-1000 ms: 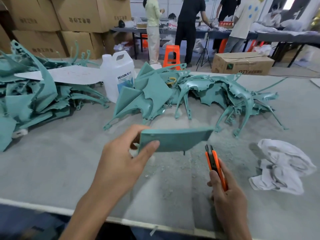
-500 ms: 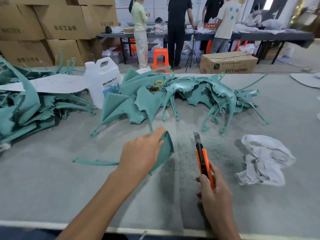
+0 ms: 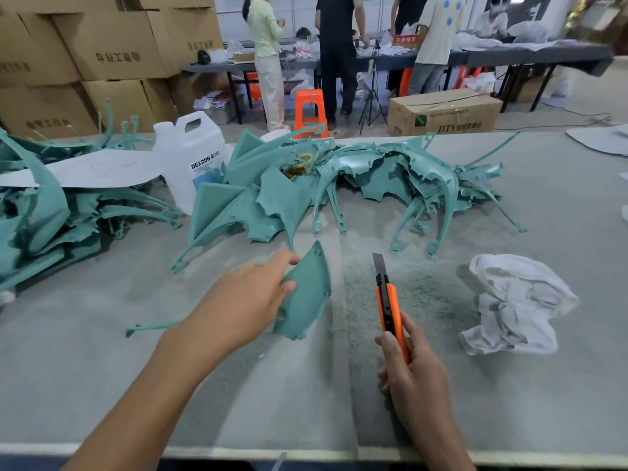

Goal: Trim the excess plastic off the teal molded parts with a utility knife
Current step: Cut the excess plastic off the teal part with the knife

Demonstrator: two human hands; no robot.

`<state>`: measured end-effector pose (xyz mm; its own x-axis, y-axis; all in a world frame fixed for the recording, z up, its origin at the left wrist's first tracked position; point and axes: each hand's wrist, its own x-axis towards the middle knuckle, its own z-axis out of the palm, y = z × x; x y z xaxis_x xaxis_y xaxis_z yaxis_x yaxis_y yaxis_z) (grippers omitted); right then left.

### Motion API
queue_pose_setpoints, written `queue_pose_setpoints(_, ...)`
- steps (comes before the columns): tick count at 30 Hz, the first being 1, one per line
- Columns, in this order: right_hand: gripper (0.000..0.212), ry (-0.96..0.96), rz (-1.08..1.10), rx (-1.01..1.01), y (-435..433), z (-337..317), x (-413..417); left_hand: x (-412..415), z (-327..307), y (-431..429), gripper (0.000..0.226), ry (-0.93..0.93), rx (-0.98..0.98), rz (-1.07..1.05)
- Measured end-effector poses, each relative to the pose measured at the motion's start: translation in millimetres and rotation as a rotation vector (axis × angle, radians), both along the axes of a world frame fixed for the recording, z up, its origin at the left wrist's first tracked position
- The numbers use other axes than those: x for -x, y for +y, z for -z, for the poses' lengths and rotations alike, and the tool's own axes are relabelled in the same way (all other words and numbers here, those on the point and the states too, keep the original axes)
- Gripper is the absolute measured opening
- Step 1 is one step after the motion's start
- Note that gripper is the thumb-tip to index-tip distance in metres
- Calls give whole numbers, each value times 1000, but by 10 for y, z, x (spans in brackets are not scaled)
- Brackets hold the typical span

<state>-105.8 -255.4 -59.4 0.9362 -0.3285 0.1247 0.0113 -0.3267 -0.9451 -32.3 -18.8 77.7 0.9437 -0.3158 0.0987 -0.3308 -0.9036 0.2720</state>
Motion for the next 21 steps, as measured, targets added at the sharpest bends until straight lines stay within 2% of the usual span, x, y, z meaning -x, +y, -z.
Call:
queue_pose_setpoints(4, 30, 62, -28, 52, 25, -47, 1, -35, -35, -98, 34, -48, -183, -9)
queue_pose_setpoints(8, 10, 100, -107, 80, 50, -114, -10, -33, -65, -208, 35, -108, -253, -56)
queue_pose_setpoints(10, 14, 163, -145, 42, 78, -151, -29, -35, -76, -235, 34, -122, -267, -80)
queue_pose_setpoints(13, 19, 270, -203, 141, 122, -164, -70, -26, -81, -254, 33, -121, -273, -97)
queue_pose_setpoints(21, 26, 296, -199, 115, 365, -180, -68, -20, -52, -273, 33, -43, -212, -81)
